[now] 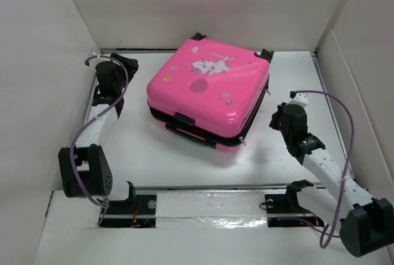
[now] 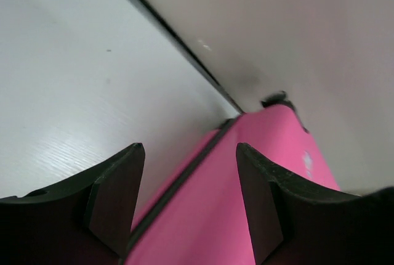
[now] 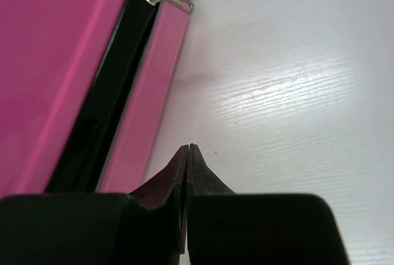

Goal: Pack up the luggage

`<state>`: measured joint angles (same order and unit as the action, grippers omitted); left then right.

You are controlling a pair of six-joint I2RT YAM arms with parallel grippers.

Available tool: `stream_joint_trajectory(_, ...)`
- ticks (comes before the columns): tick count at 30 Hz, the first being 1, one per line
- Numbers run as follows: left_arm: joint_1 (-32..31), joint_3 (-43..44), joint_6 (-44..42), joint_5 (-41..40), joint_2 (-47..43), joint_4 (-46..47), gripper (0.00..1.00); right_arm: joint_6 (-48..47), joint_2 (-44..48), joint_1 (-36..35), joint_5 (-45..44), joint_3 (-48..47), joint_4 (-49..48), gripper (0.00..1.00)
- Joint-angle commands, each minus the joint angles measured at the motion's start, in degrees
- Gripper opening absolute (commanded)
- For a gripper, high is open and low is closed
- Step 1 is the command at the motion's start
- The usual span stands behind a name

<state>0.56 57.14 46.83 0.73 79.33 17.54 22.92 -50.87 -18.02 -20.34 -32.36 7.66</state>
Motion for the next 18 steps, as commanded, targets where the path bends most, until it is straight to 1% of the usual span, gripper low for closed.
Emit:
stream_joint_trajectory(1,4.1,5.9,-0.9,6.7,8.4,-3.8,0.59,-3.0,-5.9,5.1,12.2,-0.5,-12.0,0.00)
stream_joint_trajectory(2,4.9,9.8,-1.4,9.4,11.3,-5.4,0.58,-3.0,-7.6,5.9,13.2,-1.2,-12.1,0.00)
stream_joint_trajectory(3,5.4,11.1,-1.7,9.9,16.2,-7.2,0.58,-3.1,-9.4,7.0,13.7,-1.8,-12.3,0.00)
stream_joint_trajectory(4,5.9,11.5,-1.7,10.3,17.9,-7.4,0.56,-3.2,-11.0,7.0,14.4,-2.3,-14.1,0.00)
stream_joint_trajectory(5,5.9,10.5,-1.7,11.0,18.7,-6.5,0.54,-3.3,-14.0,7.6,14.9,-2.9,-15.0,0.00)
stream_joint_trajectory(7,5.4,7.9,0.0,11.5,19.5,-1.6,0.53,-3.3,-16.8,7.6,17.0,-4.0,-16.8,0.00)
stream_joint_trajectory(10,3.0,4.4,1.9,11.4,19.7,1.6,0.52,-3.0,-22.6,6.4,18.7,-6.0,-20.2,0.00)
stream_joint_trajectory(12,1.5,-1.1,5.3,12.3,19.0,5.4,0.52,-2.6,-27.2,5.8,19.8,-7.7,-21.5,0.00)
stream_joint_trajectory(13,0.8,-3.2,6.8,12.9,18.7,10.4,0.51,-2.3,-28.7,5.2,21.8,-8.3,-23.0,0.00)
stream_joint_trajectory(14,-1.0,-7.9,9.7,13.3,17.6,15.2,0.50,-2.4,-31.1,3.7,22.9,-9.5,-24.1,0.00)
stream_joint_trajectory(15,-1.8,-10.2,10.7,13.2,16.8,15.2,0.50,-2.4,-32.1,2.4,23.5,-9.5,-24.7,0.00)
stream_joint_trajectory(16,-2.7,-12.1,11.4,13.0,15.8,19.0,0.50,-3.3,-33.0,0.8,23.5,-11.4,-24.3,0.00)
stream_joint_trajectory(17,-4.1,-15.1,11.9,11.8,14.7,20.0,0.50,-4.1,-33.8,-2.5,22.6,-12.7,-23.5,0.00)
stream_joint_trajectory(18,-4.6,-16.3,11.6,11.4,12.0,20.3,0.49,-4.9,-34.5,-3.9,22.0,-14.1,-22.5,0.00)
